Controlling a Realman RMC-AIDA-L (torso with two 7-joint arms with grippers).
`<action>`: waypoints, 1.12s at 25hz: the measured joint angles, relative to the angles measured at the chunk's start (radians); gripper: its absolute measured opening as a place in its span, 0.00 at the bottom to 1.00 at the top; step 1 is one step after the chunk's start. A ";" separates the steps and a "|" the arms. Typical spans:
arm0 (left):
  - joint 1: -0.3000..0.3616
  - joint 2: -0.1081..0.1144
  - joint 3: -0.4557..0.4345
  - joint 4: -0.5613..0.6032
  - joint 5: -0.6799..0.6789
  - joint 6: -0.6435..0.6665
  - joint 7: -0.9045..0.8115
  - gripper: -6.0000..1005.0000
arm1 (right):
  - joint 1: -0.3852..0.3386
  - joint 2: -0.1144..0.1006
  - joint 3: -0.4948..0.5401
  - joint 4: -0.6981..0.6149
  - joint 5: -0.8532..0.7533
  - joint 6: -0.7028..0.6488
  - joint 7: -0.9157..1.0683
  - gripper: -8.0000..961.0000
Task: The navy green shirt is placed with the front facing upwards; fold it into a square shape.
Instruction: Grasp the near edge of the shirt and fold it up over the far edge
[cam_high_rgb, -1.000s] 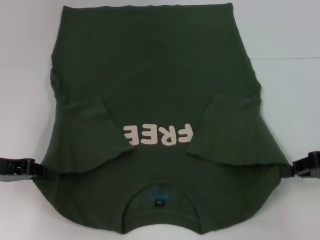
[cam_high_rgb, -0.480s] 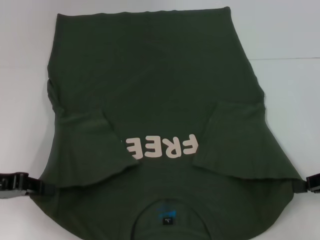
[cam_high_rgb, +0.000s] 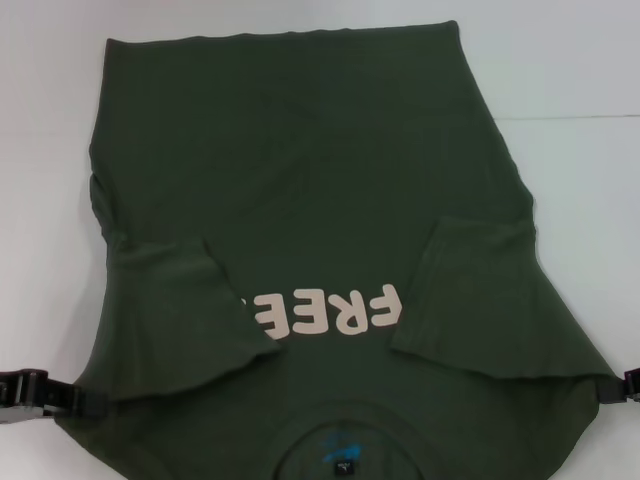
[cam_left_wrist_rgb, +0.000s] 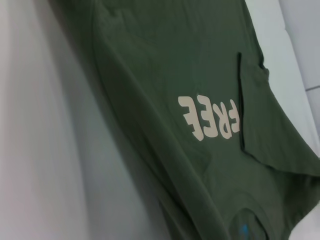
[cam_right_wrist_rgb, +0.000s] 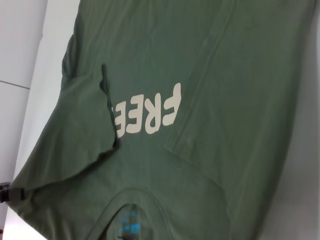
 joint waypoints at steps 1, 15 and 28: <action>0.001 0.000 0.000 0.001 0.000 0.006 0.000 0.08 | 0.001 0.000 0.000 0.000 0.000 -0.003 0.000 0.02; 0.022 -0.001 -0.034 0.010 0.001 0.044 0.017 0.08 | 0.007 0.000 0.012 0.000 0.000 -0.018 -0.004 0.02; 0.008 0.012 -0.118 0.001 -0.106 -0.013 0.043 0.09 | 0.020 -0.002 0.154 0.005 0.103 0.029 -0.018 0.02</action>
